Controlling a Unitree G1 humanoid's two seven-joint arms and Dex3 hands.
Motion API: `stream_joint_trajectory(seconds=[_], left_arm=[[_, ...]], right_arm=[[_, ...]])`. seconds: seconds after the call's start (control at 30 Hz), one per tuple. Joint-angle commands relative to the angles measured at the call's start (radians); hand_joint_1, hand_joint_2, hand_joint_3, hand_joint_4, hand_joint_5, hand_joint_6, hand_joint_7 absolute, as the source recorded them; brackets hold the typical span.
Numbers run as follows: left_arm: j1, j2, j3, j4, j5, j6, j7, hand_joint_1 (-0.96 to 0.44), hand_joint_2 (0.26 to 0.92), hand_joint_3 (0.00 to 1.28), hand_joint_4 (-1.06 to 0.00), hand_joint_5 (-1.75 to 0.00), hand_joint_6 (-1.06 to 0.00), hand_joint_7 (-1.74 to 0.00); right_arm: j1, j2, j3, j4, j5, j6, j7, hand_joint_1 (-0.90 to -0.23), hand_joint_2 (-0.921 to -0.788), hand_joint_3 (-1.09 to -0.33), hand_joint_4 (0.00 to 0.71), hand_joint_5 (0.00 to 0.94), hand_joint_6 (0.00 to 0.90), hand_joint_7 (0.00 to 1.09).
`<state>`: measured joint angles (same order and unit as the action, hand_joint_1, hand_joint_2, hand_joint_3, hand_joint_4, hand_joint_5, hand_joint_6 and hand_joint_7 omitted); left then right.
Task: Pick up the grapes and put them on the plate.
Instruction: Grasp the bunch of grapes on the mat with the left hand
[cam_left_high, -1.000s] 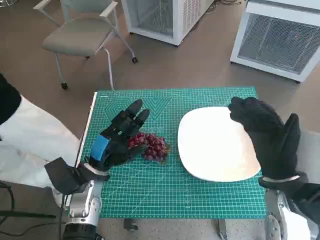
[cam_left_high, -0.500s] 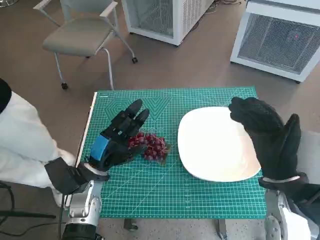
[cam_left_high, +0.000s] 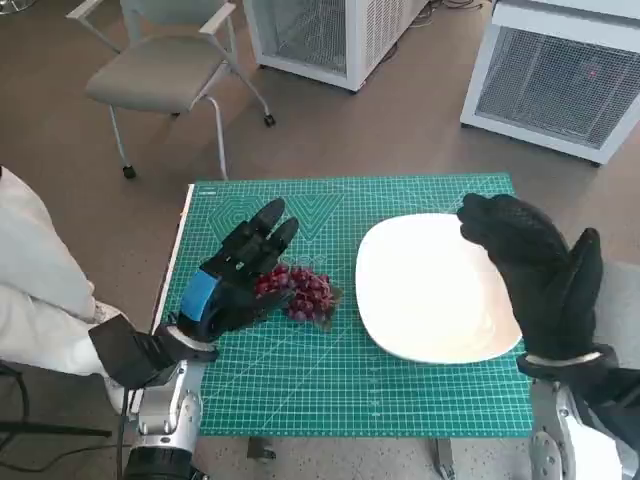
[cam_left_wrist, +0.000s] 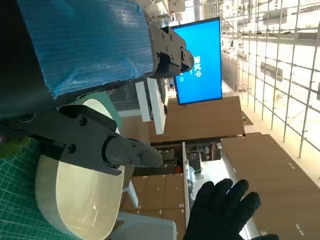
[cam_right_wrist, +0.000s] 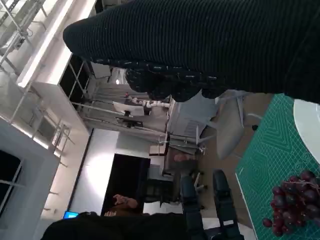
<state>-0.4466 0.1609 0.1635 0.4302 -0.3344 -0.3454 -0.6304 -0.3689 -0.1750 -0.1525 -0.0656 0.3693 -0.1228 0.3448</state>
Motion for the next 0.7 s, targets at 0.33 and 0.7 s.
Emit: stream_joint_trajectory(seconds=[0.33, 0.7], left_arm=[[-0.003, 0.019, -0.003, -0.042, -0.004, 0.023, 0.0, -0.33, 0.921, 0.12, -0.25, 0.0, -0.31, 0.0], [0.055, 0.305, -0.151, -0.404, 0.731, 0.205, 0.184, -0.33, 0.811, 0.01, -0.02, 0.0, -0.06, 0.0]], right_arm=[[0.028, 0.0, -0.001, -0.004, 0.0, 0.014, -0.001, -0.338, -0.921, -0.596, 0.46, 0.81, 0.25, 0.99], [0.03, -0.011, -0.005, -0.002, -0.005, 0.011, 0.004, -0.332, -0.921, -0.598, 0.46, 0.812, 0.25, 0.99]])
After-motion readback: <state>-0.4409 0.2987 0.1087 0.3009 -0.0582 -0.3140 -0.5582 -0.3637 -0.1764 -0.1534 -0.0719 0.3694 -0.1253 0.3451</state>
